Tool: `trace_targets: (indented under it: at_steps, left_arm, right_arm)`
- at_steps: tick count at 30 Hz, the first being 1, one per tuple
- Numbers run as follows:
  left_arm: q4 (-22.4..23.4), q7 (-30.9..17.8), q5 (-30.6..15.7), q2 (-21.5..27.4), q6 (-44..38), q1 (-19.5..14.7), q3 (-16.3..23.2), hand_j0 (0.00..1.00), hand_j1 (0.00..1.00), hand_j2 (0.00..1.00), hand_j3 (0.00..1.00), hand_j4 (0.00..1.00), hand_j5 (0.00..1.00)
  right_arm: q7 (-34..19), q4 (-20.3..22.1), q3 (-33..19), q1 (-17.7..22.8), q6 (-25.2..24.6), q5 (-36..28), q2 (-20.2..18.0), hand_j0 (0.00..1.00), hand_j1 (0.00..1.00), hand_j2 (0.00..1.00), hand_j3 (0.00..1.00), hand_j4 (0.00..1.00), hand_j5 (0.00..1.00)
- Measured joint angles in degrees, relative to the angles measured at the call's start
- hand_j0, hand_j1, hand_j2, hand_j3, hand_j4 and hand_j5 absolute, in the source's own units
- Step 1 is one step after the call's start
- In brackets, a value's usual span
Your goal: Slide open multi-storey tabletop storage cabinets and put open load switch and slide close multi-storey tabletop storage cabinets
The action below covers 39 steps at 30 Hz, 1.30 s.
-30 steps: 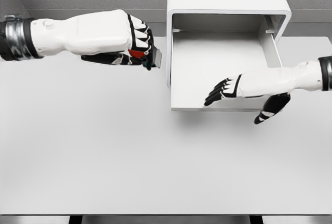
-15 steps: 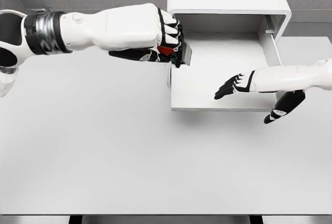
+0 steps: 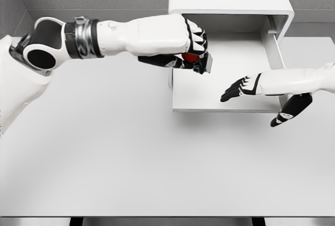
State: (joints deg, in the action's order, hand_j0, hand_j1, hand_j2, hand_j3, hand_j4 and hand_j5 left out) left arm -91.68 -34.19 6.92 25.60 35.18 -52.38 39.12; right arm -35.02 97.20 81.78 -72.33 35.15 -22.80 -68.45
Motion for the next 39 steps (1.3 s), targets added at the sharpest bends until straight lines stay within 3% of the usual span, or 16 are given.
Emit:
trace_targets:
  at_steps: [13, 29, 31, 32, 33, 35, 39]
  left_arm:
    - [4.8, 0.0, 1.8, -4.9, 0.0, 0.0, 1.4, 0.41, 0.41, 0.41, 0.41, 0.41, 0.41]
    - [14.1, 0.2, 7.1, -10.5, 0.0, -0.4, 2.9, 0.44, 0.44, 0.44, 0.44, 0.44, 0.44]
    - [14.4, 0.2, 7.1, -10.8, 0.0, -0.4, 3.2, 0.5, 0.5, 0.5, 0.5, 0.5, 0.5]
    - [14.5, 0.2, 7.1, -10.8, 0.0, -0.4, 3.3, 0.62, 0.62, 0.62, 0.62, 0.62, 0.62]
    - [14.6, 0.3, 7.1, -10.9, 0.0, -0.5, 3.3, 0.8, 0.8, 0.8, 0.8, 0.8, 0.8]
    - [14.6, 0.5, 7.0, -11.0, 0.0, -0.5, 3.4, 0.95, 0.95, 0.95, 0.95, 0.95, 0.95]
    - [14.5, 0.6, 6.9, -11.2, 0.0, -0.7, 3.5, 1.0, 1.0, 1.0, 1.0, 1.0, 1.0]
  right_arm:
    - [0.0, 0.0, 0.2, 0.3, 0.0, 0.2, -0.9, 1.0, 1.0, 1.0, 1.0, 1.0, 1.0]
    - [0.0, 0.1, 0.5, 0.2, 0.0, 0.4, -1.5, 1.0, 1.0, 1.0, 1.0, 1.0, 1.0]
    - [0.0, 0.1, 0.5, 0.2, 0.0, 0.4, -1.5, 1.0, 1.0, 1.0, 1.0, 1.0, 1.0]
    - [0.0, 0.1, 0.5, 0.2, 0.0, 0.4, -1.5, 1.0, 1.0, 1.0, 1.0, 1.0, 1.0]
    - [0.0, 0.1, 0.5, 0.2, 0.0, 0.4, -1.5, 1.0, 1.0, 1.0, 1.0, 1.0, 1.0]
    - [0.0, 0.2, 0.5, 0.2, 0.0, 0.4, -1.5, 1.0, 1.0, 1.0, 1.0, 1.0, 1.0]
    - [0.0, 0.2, 0.4, 0.1, 0.0, 0.4, -1.6, 1.0, 1.0, 1.0, 1.0, 1.0, 1.0]
